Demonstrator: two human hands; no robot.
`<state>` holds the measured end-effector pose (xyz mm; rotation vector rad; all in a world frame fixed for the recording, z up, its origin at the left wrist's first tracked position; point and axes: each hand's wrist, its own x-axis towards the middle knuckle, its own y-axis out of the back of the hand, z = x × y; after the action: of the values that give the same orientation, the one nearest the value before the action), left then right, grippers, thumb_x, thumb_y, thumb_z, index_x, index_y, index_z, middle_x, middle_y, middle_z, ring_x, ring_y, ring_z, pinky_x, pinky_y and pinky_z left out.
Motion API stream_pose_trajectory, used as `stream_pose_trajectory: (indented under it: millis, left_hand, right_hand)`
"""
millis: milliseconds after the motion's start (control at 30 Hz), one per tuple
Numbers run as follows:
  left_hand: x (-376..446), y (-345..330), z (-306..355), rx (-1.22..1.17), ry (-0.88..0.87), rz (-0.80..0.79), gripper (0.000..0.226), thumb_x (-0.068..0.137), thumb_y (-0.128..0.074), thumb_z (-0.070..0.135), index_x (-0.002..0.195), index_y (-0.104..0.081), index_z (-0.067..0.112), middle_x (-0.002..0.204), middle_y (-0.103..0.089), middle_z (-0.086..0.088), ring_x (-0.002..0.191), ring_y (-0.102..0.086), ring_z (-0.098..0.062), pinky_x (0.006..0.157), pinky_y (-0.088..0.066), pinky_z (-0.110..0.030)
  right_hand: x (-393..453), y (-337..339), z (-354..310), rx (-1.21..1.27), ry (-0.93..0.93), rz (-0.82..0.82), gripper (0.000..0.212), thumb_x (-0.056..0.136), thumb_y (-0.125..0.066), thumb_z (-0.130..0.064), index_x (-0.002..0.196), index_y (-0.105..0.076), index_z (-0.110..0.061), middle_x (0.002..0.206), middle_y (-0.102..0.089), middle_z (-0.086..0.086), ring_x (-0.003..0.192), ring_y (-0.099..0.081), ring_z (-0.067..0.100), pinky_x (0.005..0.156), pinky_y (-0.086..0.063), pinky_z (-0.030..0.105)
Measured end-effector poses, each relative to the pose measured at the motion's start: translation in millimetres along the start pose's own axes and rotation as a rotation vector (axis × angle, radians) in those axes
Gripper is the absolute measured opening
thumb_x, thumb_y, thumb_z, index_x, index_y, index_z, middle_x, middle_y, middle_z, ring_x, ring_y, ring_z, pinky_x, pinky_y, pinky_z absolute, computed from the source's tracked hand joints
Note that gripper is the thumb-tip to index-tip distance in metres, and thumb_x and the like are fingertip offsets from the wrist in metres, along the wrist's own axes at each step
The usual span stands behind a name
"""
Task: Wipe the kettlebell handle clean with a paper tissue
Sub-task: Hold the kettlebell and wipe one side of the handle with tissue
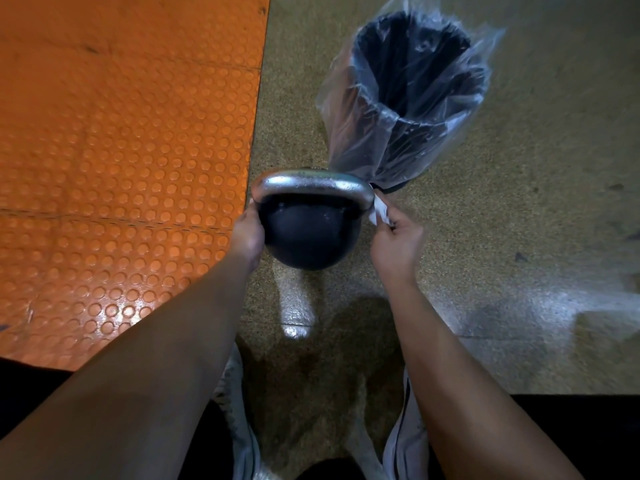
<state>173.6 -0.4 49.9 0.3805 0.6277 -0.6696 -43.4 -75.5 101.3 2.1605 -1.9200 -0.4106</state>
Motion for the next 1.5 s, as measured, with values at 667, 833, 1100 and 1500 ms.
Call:
stream_pose_trajectory:
  millis: [667, 833, 1100, 1500]
  left_hand:
    - [-2, -2, 2, -0.019, 0.016, 0.007, 0.051, 0.104, -0.039, 0.046, 0.131, -0.059, 0.007, 0.13, -0.062, -0.013, 0.127, -0.053, -0.03, 0.112, -0.039, -0.048]
    - [-2, -1, 1, -0.002, 0.025, 0.013, 0.052, 0.104, -0.038, 0.045, 0.132, -0.059, 0.005, 0.132, -0.061, -0.017, 0.128, -0.052, -0.033, 0.112, -0.037, -0.05]
    - [-1, -2, 1, -0.017, 0.015, 0.014, 0.051, 0.106, -0.038, 0.042, 0.133, -0.058, 0.004, 0.13, -0.062, -0.017, 0.13, -0.05, -0.035, 0.112, -0.036, -0.051]
    - [-1, -2, 1, -0.026, -0.005, 0.016, 0.049, 0.105, -0.039, 0.04, 0.132, -0.059, 0.004, 0.13, -0.062, -0.015, 0.126, -0.054, -0.031, 0.109, -0.041, -0.046]
  right_hand:
    - [-9, -1, -1, -0.069, 0.239, 0.046, 0.061, 0.082, -0.049, 0.018, 0.135, -0.068, -0.007, 0.132, -0.071, 0.006, 0.126, -0.067, 0.017, 0.105, -0.057, 0.043]
    - [2, -4, -13, -0.152, 0.285, 0.053, 0.056, 0.086, -0.054, 0.016, 0.134, -0.069, -0.008, 0.132, -0.067, -0.004, 0.125, -0.063, 0.006, 0.108, -0.054, 0.036]
    - [-10, -2, -5, -0.201, 0.253, 0.089, 0.057, 0.085, -0.052, 0.012, 0.136, -0.067, -0.007, 0.133, -0.07, 0.007, 0.123, -0.068, 0.018, 0.1, -0.059, 0.044]
    - [-15, -10, -7, -0.196, 0.326, 0.13, 0.05, 0.091, -0.056, 0.013, 0.138, -0.064, -0.002, 0.138, -0.067, 0.01, 0.129, -0.063, 0.018, 0.106, -0.055, 0.036]
